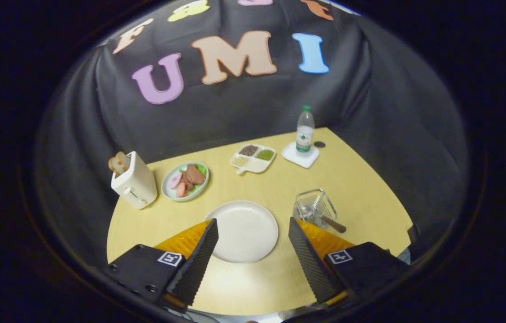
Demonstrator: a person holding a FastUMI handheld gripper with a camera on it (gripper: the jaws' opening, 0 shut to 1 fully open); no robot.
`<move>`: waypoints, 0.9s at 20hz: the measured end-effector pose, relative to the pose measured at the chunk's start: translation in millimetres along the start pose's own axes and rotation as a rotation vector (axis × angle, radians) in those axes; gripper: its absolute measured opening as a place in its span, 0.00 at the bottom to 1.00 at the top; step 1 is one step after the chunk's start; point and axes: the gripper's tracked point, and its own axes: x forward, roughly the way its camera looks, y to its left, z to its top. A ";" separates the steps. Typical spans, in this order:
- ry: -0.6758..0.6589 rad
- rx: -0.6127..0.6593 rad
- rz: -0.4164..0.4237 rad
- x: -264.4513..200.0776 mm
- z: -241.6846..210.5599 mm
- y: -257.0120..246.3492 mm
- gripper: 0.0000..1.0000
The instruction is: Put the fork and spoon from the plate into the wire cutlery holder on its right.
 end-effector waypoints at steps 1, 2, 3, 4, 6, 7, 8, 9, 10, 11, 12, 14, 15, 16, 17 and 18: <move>-0.047 -0.035 0.025 -1.1 2.6 4.8 1.00; -0.089 -0.071 0.040 -0.7 3.9 9.2 1.00; -0.130 -0.100 0.042 -0.2 5.0 10.6 1.00; -0.169 -0.117 0.046 0.0 7.1 11.7 1.00; -0.244 -0.118 0.077 -1.0 11.5 20.8 1.00; -0.282 -0.114 0.097 -4.3 14.4 24.7 1.00; -0.319 -0.110 0.106 -6.4 16.2 24.5 1.00; -0.355 -0.107 0.115 -9.5 19.2 25.1 1.00; -0.383 -0.108 0.127 -13.0 21.7 27.4 1.00; -0.404 -0.111 0.134 -15.9 23.6 28.0 1.00; -0.423 -0.117 0.131 -16.1 25.2 26.4 1.00; -0.444 -0.122 0.125 -17.9 27.6 25.4 1.00; -0.447 -0.123 0.126 -18.4 27.4 25.7 1.00; -0.452 -0.124 0.128 -18.2 25.8 26.7 1.00; -0.455 -0.128 0.128 -16.8 25.5 26.8 1.00; -0.455 -0.132 0.125 -15.3 24.4 26.7 1.00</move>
